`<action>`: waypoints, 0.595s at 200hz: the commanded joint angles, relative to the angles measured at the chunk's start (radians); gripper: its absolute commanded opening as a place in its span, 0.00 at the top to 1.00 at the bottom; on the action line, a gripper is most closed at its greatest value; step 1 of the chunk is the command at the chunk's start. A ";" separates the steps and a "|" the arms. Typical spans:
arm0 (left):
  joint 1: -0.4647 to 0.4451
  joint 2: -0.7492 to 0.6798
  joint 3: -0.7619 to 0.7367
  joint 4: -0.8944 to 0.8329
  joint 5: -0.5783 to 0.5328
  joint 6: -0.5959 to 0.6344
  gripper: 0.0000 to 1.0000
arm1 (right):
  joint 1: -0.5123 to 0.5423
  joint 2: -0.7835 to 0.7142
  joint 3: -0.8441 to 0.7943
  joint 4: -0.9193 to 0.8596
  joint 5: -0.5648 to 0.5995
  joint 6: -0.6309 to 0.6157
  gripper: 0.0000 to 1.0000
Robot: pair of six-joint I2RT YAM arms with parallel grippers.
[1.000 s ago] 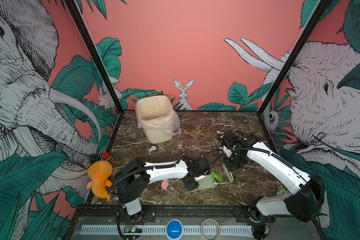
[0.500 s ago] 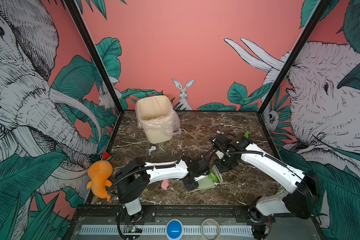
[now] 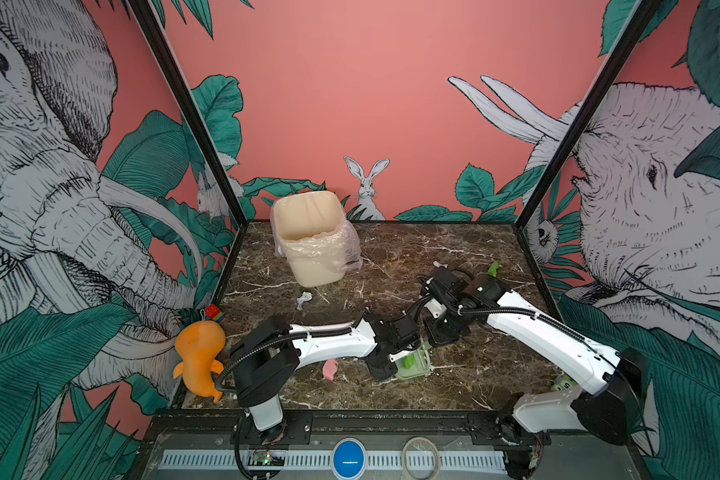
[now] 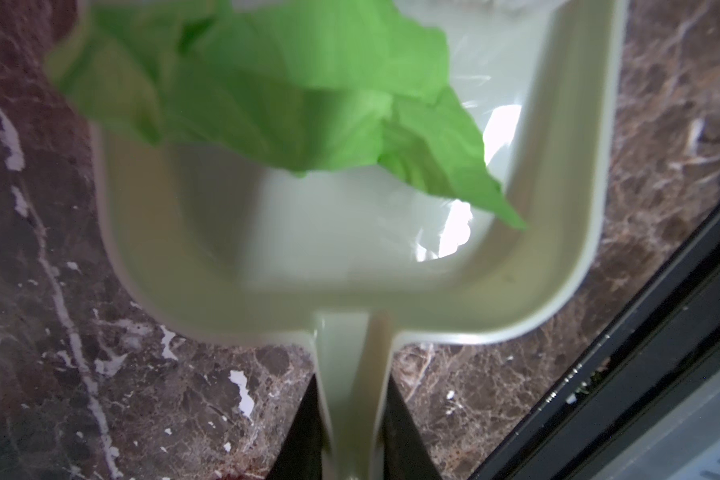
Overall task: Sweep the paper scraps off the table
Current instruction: 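Sweep the green scrap into the dustpan with the right gripper's brush, then lift the dustpan toward the beige bin with the left gripper while the right draws back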
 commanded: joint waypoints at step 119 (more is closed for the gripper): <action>0.001 -0.230 -0.071 0.111 -0.115 -0.065 0.90 | -0.275 -0.197 0.086 -0.185 0.000 -0.165 1.00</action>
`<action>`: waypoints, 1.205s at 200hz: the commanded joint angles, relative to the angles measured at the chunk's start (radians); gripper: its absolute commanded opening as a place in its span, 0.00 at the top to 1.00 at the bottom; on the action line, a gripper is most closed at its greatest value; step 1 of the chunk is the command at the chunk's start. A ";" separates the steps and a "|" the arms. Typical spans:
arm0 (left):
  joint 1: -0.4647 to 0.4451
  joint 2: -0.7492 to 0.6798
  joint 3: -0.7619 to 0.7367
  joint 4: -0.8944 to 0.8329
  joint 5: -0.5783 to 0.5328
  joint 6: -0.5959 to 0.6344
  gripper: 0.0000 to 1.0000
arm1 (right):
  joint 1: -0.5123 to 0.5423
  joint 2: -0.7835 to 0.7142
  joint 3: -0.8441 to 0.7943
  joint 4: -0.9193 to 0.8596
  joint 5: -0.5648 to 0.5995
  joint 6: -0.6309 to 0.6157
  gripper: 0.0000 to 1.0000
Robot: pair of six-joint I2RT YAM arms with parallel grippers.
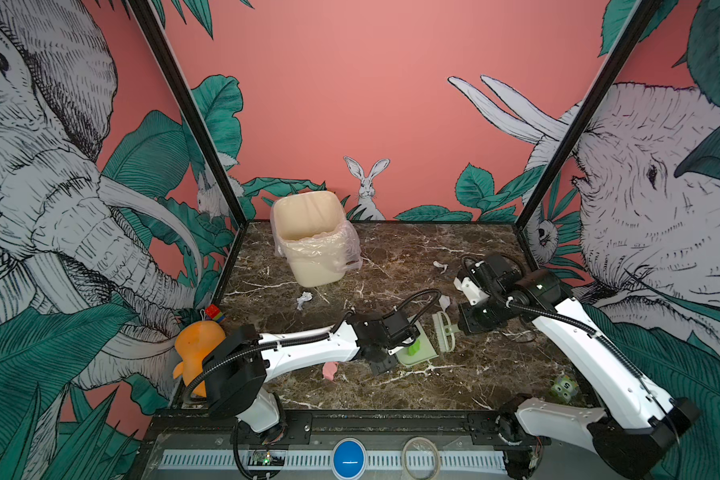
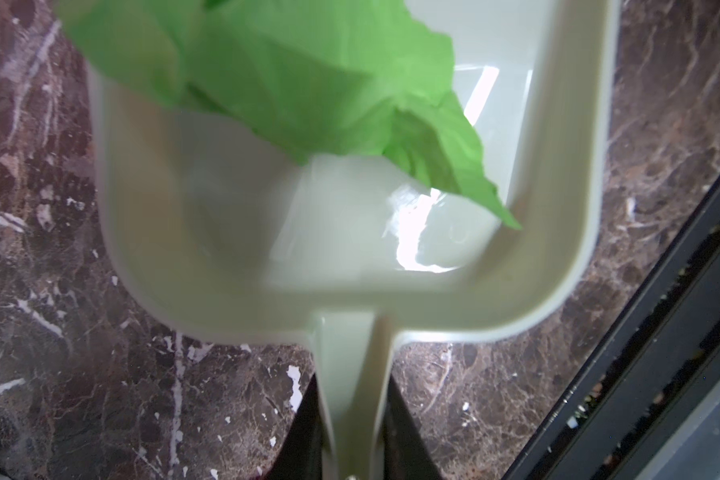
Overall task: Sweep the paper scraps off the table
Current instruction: 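Lift the dustpan toward the beige bin with the left gripper while the right draws back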
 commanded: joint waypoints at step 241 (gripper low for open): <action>0.701 -0.344 0.435 -0.548 0.072 -0.021 0.88 | -0.092 -0.034 -0.133 0.070 -0.120 -0.065 1.00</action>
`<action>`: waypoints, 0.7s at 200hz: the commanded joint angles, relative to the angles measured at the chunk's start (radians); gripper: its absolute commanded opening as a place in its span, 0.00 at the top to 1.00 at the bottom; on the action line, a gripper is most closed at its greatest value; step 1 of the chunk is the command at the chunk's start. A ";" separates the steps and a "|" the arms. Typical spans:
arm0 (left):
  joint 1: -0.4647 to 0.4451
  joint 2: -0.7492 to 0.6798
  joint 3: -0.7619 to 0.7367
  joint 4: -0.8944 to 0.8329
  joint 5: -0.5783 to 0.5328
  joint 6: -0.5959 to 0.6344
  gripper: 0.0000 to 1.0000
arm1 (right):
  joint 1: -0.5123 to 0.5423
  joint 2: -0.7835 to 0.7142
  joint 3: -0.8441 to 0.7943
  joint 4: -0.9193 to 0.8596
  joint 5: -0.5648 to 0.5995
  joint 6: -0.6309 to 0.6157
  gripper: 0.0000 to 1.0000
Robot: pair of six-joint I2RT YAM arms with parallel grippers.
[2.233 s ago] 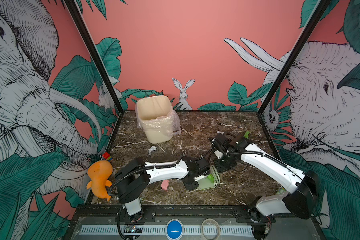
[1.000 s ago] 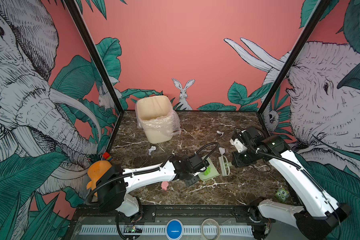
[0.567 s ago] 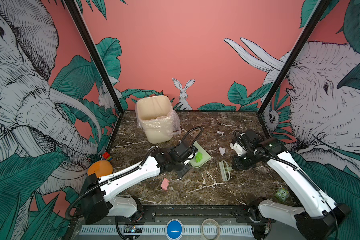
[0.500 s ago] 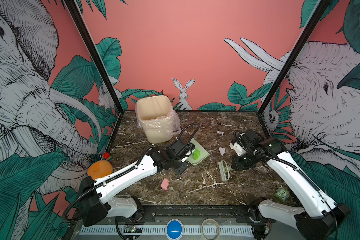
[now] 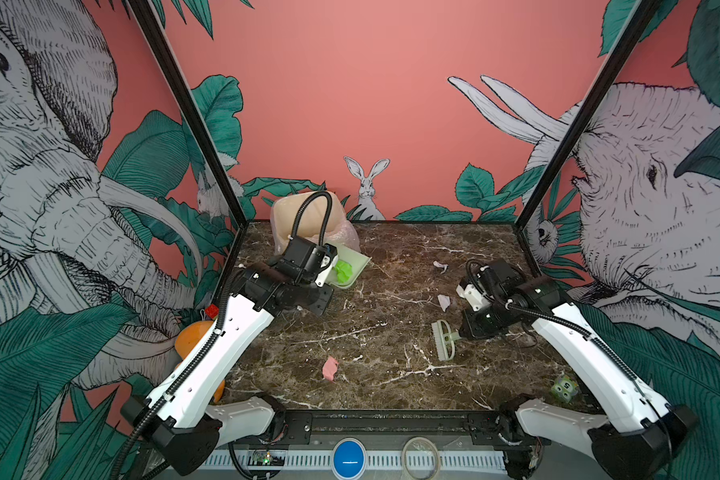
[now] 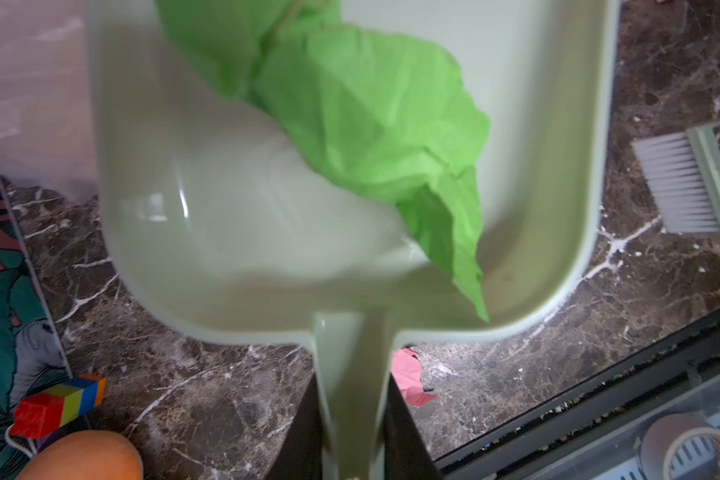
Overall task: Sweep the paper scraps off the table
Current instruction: 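Lift the dustpan toward the beige bin with the left gripper while the right draws back, then tip the dustpan over the beige bin with the left gripper to empty it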
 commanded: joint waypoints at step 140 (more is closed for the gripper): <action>0.485 0.075 0.211 -0.040 0.071 0.155 0.88 | -0.022 -0.013 -0.013 0.000 -0.028 -0.027 1.00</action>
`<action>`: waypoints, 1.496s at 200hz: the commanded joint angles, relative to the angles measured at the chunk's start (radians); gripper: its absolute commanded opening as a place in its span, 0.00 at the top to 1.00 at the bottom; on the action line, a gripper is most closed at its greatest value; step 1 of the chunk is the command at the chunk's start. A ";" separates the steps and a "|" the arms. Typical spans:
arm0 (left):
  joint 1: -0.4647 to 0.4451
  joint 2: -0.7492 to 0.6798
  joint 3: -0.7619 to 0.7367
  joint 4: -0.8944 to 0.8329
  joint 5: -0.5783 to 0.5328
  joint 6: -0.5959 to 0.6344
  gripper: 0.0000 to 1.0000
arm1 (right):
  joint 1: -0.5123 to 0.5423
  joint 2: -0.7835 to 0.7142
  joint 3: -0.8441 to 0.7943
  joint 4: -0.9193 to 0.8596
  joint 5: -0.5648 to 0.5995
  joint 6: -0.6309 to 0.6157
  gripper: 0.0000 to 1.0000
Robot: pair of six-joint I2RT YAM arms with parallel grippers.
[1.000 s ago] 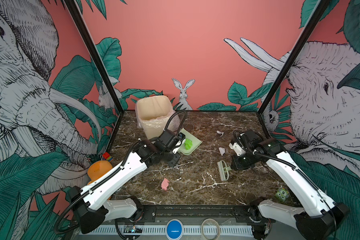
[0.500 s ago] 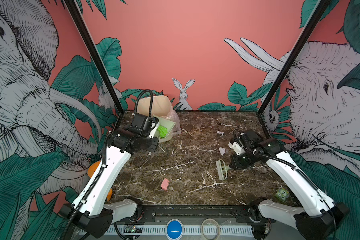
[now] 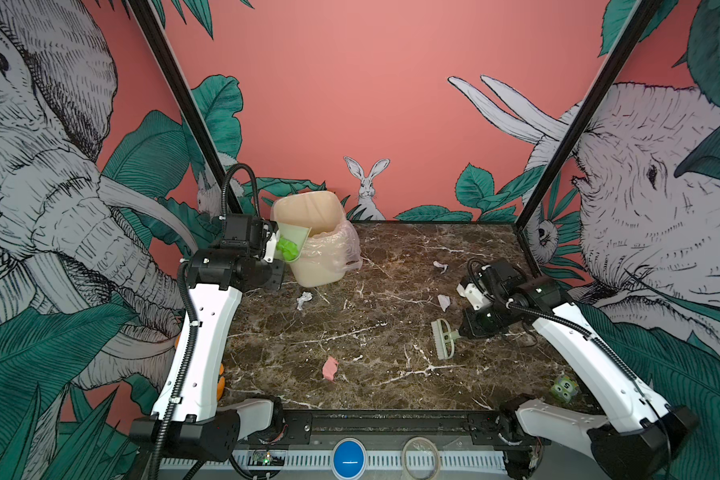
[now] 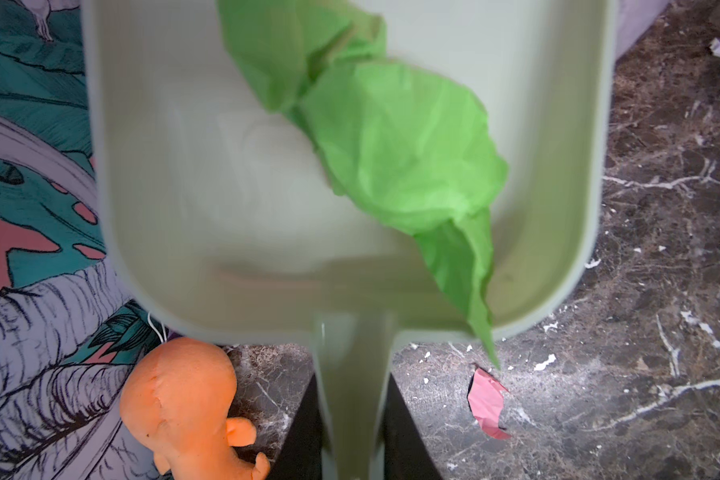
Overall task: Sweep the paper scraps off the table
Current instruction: 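Tip the dustpan over the beige bin with the left gripper to empty it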
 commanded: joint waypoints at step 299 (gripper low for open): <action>-0.204 0.471 0.410 0.081 -0.798 0.428 0.91 | -0.017 -0.007 -0.034 0.022 -0.058 -0.020 1.00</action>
